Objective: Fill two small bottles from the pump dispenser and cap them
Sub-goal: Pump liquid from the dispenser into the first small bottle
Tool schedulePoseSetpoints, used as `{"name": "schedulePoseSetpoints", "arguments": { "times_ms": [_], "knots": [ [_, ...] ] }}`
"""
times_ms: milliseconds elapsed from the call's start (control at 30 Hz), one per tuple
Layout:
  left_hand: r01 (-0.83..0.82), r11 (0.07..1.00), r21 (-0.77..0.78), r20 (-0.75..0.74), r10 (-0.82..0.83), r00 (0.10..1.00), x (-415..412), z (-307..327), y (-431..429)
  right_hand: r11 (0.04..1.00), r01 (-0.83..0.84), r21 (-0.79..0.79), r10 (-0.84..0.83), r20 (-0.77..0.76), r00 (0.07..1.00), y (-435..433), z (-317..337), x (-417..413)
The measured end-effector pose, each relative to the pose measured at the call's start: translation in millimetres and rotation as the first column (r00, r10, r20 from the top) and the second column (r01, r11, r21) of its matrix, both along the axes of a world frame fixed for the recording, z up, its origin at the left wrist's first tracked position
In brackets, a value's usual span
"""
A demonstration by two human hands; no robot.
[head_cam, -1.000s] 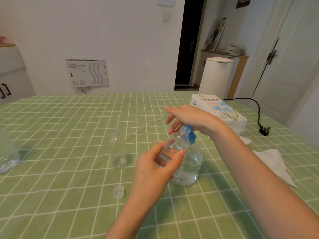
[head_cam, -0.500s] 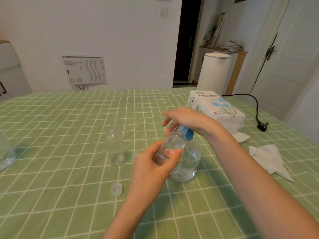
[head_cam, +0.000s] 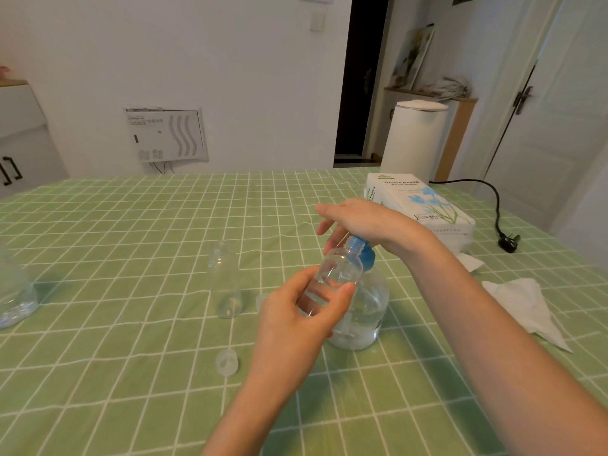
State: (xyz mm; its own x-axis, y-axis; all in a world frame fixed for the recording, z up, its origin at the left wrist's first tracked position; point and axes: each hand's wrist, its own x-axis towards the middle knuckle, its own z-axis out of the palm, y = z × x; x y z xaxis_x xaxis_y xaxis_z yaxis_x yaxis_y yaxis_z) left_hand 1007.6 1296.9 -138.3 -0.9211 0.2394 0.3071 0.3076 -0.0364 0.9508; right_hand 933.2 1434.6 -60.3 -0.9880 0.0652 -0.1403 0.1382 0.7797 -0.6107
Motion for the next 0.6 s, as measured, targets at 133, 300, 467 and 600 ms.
{"name": "schedulePoseSetpoints", "arguments": {
  "times_ms": [133,300,467,600],
  "knots": [
    [-0.004,1.0,-0.01,-0.012,0.004,1.0,-0.3,-0.1,0.7,0.999,-0.002,-0.048,0.001,-0.01,1.0,-0.1,-1.4,1.5],
    [-0.011,1.0,-0.029,-0.023,0.01,1.0,0.3,-3.7,-0.8,0.999,-0.002,-0.053,0.003,0.013,1.0,-0.1,-7.2,2.6],
    [-0.016,0.999,-0.049,-0.032,0.015,0.999,0.3,-4.0,-1.7,0.998,-0.01,-0.07,0.009,-0.007,1.0,-1.1,-10.0,2.4],
    [-0.018,0.999,-0.04,-0.028,0.017,0.999,-0.2,-2.7,-0.6,0.992,0.019,-0.125,-0.029,-0.078,0.997,0.7,-7.7,3.5]
  ]
}}
